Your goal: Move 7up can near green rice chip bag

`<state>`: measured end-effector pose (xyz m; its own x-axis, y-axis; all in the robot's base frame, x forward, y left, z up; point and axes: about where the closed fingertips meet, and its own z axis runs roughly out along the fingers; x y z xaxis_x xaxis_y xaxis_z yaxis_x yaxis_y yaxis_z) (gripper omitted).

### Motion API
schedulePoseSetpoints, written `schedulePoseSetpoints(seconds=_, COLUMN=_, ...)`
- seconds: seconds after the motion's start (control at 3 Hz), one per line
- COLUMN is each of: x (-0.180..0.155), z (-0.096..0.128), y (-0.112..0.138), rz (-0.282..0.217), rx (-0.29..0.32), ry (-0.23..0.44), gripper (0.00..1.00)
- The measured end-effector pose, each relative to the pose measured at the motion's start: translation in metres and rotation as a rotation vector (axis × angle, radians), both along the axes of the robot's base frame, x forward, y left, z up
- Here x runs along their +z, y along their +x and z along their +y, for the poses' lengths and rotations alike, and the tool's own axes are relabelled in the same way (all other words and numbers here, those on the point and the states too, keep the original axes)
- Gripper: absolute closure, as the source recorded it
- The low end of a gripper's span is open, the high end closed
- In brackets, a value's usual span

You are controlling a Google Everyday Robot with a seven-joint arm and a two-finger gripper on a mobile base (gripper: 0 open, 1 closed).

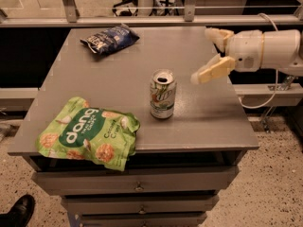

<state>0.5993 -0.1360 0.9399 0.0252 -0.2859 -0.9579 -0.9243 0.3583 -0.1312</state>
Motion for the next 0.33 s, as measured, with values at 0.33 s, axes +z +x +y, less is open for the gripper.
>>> schedulePoseSetpoints(seconds=0.33, x=0.0111, z=-0.0030, y=0.0020, rz=-0.020, rx=-0.008, ry=0.006, gripper=0.00)
